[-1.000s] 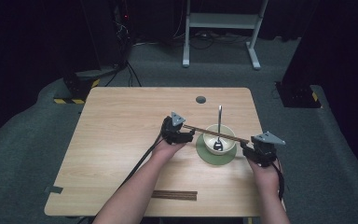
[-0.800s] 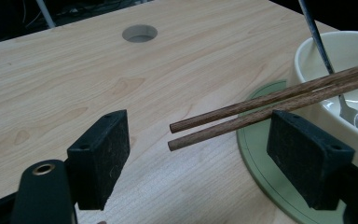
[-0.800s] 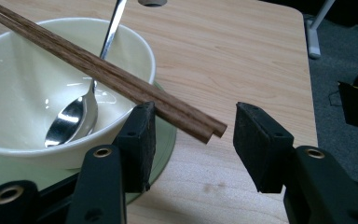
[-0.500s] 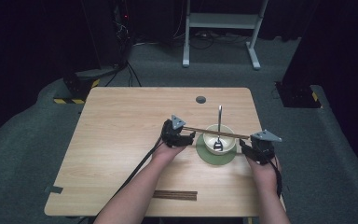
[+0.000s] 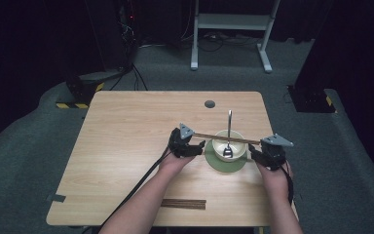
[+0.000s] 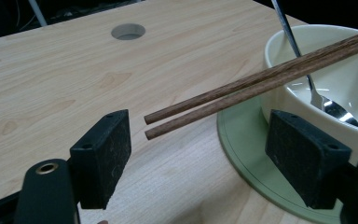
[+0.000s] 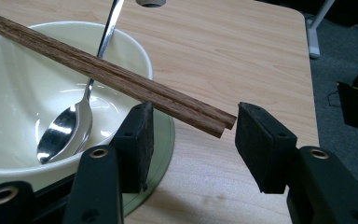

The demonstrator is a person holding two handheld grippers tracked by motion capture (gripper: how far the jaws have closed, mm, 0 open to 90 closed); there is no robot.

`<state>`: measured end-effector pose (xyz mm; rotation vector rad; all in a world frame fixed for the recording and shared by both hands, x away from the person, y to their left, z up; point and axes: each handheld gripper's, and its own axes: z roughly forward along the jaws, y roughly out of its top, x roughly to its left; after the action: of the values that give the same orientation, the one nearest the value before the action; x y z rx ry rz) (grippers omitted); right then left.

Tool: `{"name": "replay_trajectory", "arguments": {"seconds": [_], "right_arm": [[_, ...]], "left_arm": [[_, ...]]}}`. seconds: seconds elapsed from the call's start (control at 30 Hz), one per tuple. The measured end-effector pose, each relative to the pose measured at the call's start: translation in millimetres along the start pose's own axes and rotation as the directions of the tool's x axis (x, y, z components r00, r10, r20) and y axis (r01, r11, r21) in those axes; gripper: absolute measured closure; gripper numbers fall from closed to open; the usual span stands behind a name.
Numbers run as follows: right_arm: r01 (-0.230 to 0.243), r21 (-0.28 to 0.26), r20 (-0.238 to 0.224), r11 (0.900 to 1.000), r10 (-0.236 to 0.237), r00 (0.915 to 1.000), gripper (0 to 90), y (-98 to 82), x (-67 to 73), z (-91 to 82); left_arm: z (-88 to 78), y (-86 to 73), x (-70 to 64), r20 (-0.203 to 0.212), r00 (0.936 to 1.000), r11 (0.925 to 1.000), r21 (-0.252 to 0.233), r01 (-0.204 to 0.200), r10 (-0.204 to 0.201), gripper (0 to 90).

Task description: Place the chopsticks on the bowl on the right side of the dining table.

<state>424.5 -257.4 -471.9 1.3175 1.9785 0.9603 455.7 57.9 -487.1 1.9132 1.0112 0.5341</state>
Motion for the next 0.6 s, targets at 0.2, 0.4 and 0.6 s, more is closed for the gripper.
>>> {"name": "replay_trajectory", "arguments": {"seconds": [0.2, 0.4, 0.6], "right_arm": [[0.006, 0.001, -0.010, 1.000, -0.006, 0.9999, 46.7, -0.5, -0.3, -0.3], [0.015, 0.003, -0.012, 1.000, -0.015, 0.9998, 46.7, -0.5, 1.9, 0.0], [0.032, 0.002, -0.013, 0.999, -0.032, 0.9994, 46.8, -0.5, 6.3, -0.8]], "left_arm": [[-2.2, -0.1, -5.6, 0.015, 0.9999, 0.9999, -0.014, 0.000, 0.000, 23.0], [-3.8, -1.5, -5.5, 0.016, 0.9998, 0.9999, -0.014, 0.006, -0.006, 23.7], [-8.5, -7.5, -5.4, 0.022, 0.9997, 0.9999, -0.016, 0.006, -0.005, 24.2]]}}
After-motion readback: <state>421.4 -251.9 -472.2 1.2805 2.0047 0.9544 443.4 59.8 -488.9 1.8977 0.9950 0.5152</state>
